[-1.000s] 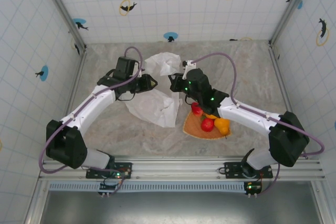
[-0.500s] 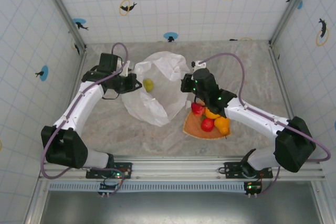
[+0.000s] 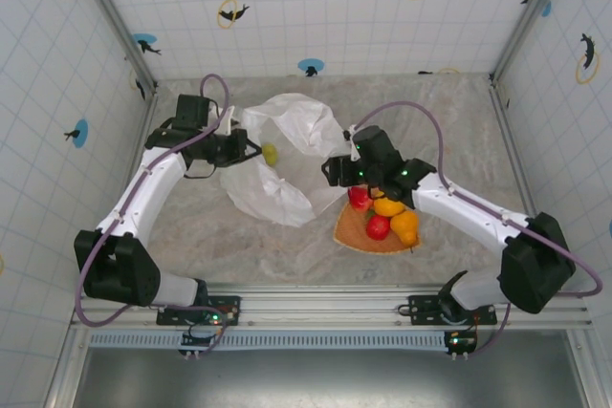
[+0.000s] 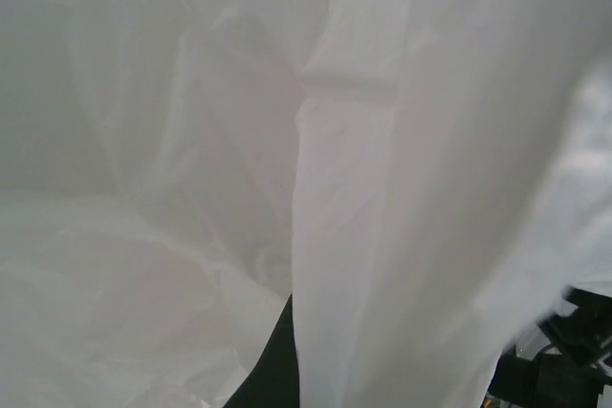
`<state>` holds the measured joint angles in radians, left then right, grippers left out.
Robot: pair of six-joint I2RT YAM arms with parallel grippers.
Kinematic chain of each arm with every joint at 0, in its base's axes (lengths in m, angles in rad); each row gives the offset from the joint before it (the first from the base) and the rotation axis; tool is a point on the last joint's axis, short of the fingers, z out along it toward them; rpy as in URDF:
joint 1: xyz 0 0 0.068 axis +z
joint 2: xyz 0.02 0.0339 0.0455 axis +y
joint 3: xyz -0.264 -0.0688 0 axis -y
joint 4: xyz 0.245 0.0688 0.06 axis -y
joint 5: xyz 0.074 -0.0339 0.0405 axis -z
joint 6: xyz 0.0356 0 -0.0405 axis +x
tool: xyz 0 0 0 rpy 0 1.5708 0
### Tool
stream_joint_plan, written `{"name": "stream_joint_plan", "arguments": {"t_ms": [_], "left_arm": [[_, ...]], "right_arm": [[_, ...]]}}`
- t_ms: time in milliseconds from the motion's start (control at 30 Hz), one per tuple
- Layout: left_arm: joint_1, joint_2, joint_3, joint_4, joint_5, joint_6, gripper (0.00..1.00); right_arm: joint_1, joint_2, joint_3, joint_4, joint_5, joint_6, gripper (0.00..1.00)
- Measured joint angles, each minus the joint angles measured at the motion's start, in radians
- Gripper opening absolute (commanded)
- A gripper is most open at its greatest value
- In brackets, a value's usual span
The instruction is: Place the fruits into the plastic bag
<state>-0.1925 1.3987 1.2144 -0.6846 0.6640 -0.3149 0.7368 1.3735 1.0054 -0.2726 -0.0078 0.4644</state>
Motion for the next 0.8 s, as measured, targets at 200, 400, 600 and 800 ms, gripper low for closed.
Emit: {"name": "stream_joint_plan", "arguments": {"t_ms": [200, 400, 600, 800], "left_arm": [[0.0, 0.0, 0.0, 0.015, -0.001, -0.007, 0.0], [0.0, 0.002, -0.003, 0.033, -0.001, -0.015, 0.0], [0.0, 0.008, -0.005, 0.05, -0.001, -0.026, 0.0], [0.0, 0.017, -0.005, 0.052, -0.001, -0.026, 0.0]], "right_arm": [[-0.004, -0.156, 0.014, -0.131, -0.087, -0.022, 1.0], [-0.005, -0.328, 0.051, -0.267, -0.059, -0.049, 0.97], [-0.005, -0.373, -0.074, -0.322, 0.023, -0.145, 0.84], [-0.004, -0.27, -0.196, -0.298, 0.034, -0.286, 0.79]]}}
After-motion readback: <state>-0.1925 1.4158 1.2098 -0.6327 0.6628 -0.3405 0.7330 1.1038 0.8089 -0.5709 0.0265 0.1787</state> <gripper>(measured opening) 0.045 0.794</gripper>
